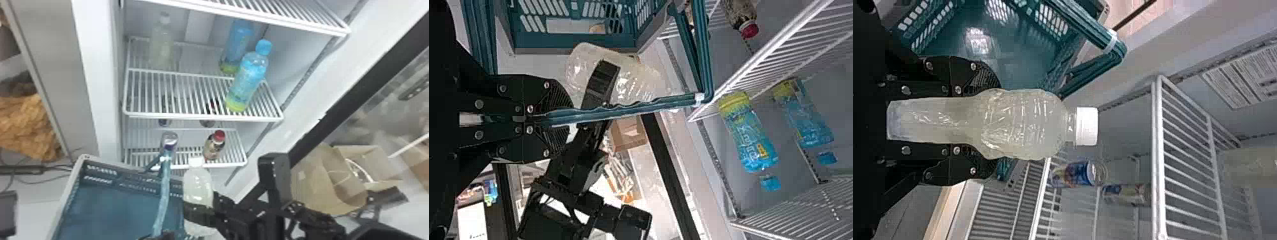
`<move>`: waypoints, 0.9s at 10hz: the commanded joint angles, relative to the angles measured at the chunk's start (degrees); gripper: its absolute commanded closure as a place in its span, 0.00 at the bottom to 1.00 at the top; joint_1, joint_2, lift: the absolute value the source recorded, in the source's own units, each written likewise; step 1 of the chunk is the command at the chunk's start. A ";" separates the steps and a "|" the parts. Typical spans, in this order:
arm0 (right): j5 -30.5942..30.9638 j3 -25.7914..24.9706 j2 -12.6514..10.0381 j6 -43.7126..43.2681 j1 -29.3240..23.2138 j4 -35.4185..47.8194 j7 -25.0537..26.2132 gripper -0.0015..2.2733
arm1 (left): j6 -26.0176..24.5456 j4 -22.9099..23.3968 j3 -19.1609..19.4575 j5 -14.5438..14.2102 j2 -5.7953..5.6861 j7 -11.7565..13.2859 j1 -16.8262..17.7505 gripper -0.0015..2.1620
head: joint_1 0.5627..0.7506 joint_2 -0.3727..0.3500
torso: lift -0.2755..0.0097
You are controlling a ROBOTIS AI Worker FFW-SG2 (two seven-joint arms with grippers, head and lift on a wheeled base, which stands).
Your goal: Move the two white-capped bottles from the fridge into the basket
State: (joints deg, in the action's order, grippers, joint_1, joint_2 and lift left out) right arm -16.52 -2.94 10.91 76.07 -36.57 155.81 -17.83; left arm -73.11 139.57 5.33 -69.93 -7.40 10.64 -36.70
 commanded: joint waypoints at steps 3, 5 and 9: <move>-2.11 2.71 1.13 -0.41 2.68 -2.04 -1.15 0.44 | -0.01 0.00 0.04 -0.11 0.02 0.09 0.00 0.55 | 0.70 0.09 | 0.97; -1.88 2.82 1.04 -0.27 2.68 -2.18 -1.15 0.22 | -0.01 0.00 0.04 0.01 0.02 0.09 0.00 0.55 | 0.70 0.13 | 0.97; -1.08 2.60 0.86 -1.96 2.40 -2.18 -1.24 0.05 | -0.01 0.00 -0.08 -0.11 -0.07 0.09 0.00 0.55 | 0.70 0.13 | 0.97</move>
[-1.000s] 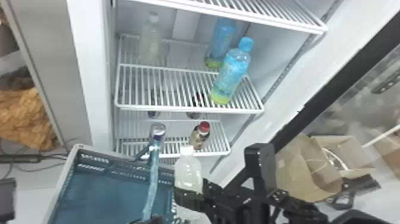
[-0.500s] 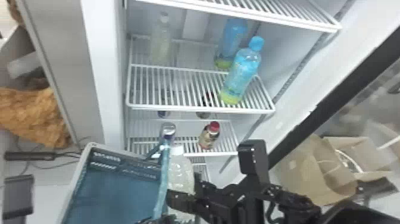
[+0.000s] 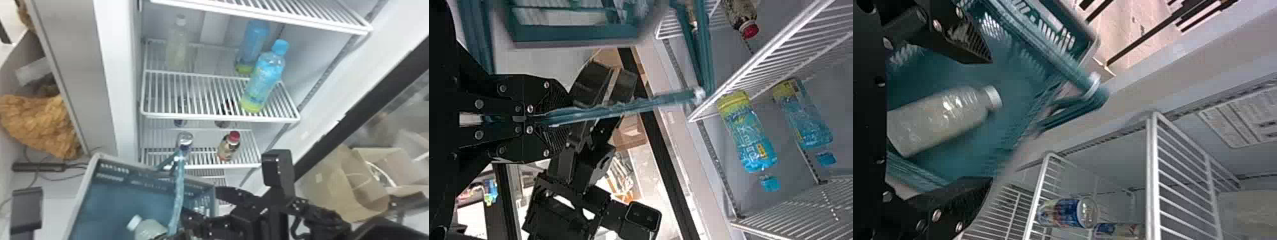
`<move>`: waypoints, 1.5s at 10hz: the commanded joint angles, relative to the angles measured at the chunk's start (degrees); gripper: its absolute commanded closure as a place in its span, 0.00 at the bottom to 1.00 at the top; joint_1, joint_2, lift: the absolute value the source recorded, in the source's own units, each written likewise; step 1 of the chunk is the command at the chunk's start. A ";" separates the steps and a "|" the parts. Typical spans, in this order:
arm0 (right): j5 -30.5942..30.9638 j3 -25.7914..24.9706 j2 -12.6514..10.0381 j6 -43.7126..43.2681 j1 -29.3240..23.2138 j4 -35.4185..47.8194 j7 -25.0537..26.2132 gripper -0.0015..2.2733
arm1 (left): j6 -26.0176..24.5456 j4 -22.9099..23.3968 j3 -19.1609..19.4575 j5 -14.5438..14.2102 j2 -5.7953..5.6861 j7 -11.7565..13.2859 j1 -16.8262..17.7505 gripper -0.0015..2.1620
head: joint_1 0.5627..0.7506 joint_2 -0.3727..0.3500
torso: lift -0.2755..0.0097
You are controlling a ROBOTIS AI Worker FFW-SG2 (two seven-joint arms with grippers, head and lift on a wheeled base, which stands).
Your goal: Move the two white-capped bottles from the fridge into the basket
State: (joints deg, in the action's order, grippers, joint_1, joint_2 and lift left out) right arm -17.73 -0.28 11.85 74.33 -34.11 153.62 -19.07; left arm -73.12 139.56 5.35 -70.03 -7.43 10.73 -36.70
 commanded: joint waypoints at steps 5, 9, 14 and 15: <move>5.85 -1.66 -1.22 -14.43 -3.01 3.10 0.09 0.05 | 0.00 0.01 0.02 -0.01 0.05 -0.01 0.00 0.55 | 0.70 0.08 | 0.97; 6.99 -1.66 -1.57 -31.31 -1.33 -1.12 0.79 0.02 | 0.14 -0.13 -0.67 -0.01 -0.31 -0.01 0.42 0.55 | 0.70 0.10 | 0.97; 8.94 0.16 -1.75 -54.09 5.14 -16.73 1.67 0.01 | 0.14 -0.69 -0.78 0.10 -0.31 -0.01 0.56 0.55 | 0.70 0.11 | 0.97; 9.05 0.74 -1.75 -57.46 7.82 -21.23 1.67 0.01 | 0.28 -0.69 -1.01 0.10 -0.31 -0.01 0.56 0.55 | 0.70 0.11 | 0.97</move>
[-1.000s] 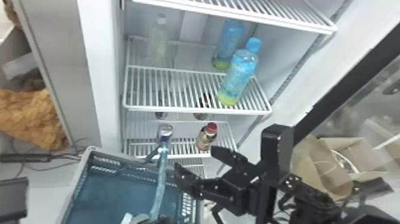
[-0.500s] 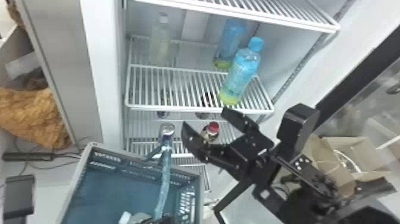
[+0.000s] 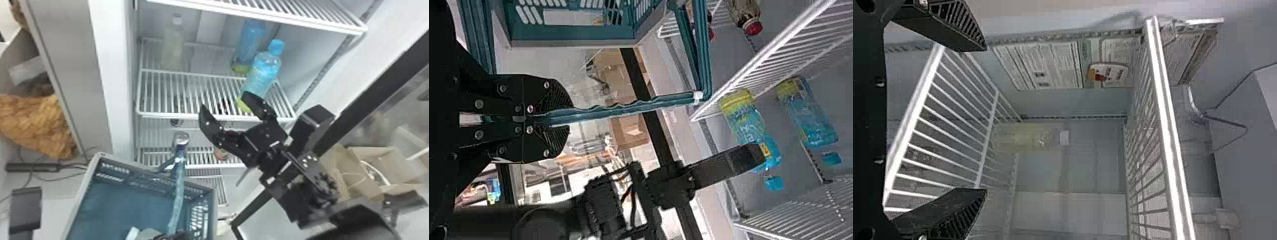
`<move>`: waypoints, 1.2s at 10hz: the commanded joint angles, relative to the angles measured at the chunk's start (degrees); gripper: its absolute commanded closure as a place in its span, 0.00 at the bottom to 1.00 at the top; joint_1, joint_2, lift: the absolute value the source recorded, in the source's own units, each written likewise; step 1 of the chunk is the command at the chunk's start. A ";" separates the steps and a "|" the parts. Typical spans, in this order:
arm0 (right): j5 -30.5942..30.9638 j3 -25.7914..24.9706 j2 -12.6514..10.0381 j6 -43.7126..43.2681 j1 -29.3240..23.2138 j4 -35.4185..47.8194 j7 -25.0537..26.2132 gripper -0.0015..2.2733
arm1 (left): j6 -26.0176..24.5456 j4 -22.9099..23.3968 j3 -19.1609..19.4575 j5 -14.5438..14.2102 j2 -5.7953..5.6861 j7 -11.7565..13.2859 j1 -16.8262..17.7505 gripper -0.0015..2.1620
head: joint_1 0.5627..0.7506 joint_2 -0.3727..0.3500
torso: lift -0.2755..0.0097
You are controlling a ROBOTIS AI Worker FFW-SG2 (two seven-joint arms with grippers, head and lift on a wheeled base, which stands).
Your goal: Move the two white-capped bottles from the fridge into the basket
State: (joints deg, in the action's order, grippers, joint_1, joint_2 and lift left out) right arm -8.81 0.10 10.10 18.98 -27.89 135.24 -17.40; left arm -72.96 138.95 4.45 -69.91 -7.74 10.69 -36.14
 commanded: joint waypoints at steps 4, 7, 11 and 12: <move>2.98 2.19 -0.09 -8.29 8.77 -12.69 0.61 0.00 | 0.12 -0.22 -0.22 0.10 0.00 -0.05 0.14 0.55 | 0.70 0.12 | 0.97; 2.53 4.59 -0.09 -9.98 13.83 -19.30 0.52 0.00 | -0.02 -0.36 -0.22 -0.01 0.00 0.03 0.14 0.55 | 0.70 0.16 | 0.97; 1.96 7.56 -0.61 -11.95 19.88 -27.59 0.61 0.00 | -0.02 -0.22 -0.33 -0.01 0.00 0.03 0.14 0.55 | 0.70 0.20 | 0.97; 1.84 8.47 -0.70 -12.23 21.71 -29.42 0.87 0.00 | 0.12 -0.22 -0.45 -0.01 0.00 -0.05 0.28 0.55 | 0.70 0.21 | 0.97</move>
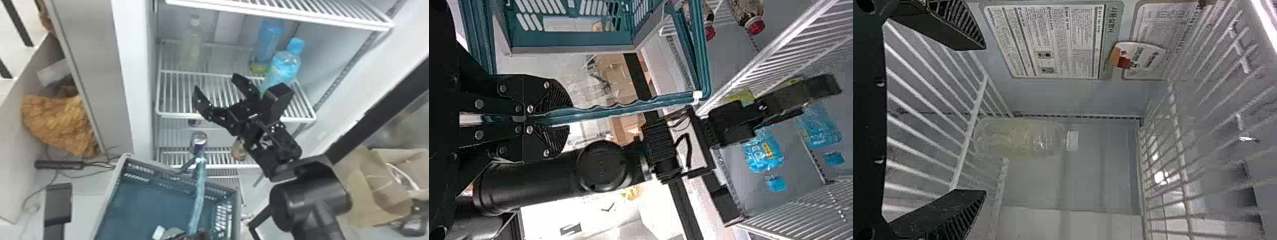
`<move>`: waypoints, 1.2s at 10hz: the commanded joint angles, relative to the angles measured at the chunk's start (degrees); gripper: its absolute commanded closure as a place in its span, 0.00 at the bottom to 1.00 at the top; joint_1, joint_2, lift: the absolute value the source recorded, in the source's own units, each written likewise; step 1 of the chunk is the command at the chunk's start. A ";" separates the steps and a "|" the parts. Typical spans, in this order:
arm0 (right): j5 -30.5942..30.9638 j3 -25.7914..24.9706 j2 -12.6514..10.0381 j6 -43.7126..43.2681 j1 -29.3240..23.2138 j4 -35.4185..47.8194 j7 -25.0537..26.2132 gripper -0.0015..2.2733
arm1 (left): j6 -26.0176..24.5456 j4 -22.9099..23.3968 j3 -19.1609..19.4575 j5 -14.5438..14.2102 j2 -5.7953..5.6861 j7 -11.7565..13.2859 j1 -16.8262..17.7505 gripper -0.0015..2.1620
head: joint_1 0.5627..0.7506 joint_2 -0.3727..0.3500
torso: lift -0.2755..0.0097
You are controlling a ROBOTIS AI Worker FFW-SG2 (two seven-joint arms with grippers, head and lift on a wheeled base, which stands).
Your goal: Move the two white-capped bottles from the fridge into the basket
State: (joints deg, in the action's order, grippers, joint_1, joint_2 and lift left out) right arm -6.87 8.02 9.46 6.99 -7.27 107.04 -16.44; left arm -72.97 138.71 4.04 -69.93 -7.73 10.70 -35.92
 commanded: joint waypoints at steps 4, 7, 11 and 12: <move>0.59 2.26 -1.11 -3.20 6.86 -7.41 3.69 0.00 | -0.01 0.01 -0.27 0.00 -0.18 -0.07 0.20 0.55 | 0.70 0.26 | 0.97; 1.39 3.75 -1.81 -5.16 9.81 -13.04 5.72 0.00 | -0.01 0.01 -0.61 -0.11 -0.44 -0.07 0.48 0.55 | 0.70 0.26 | 0.97; 0.93 6.49 -2.25 -9.24 15.43 -21.76 8.53 0.00 | -0.01 -0.41 -1.64 -0.23 -0.88 -0.15 1.05 0.55 | 0.70 0.28 | 0.97; 0.59 7.29 -2.25 -9.95 16.70 -22.88 9.23 0.00 | -0.01 -0.41 -1.64 -0.23 -0.88 -0.15 1.05 0.55 | 0.70 0.28 | 0.97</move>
State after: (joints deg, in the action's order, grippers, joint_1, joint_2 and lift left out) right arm -6.10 14.86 7.23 -2.42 8.66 84.98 -7.28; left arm -72.99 138.33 2.42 -70.15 -8.61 10.54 -34.89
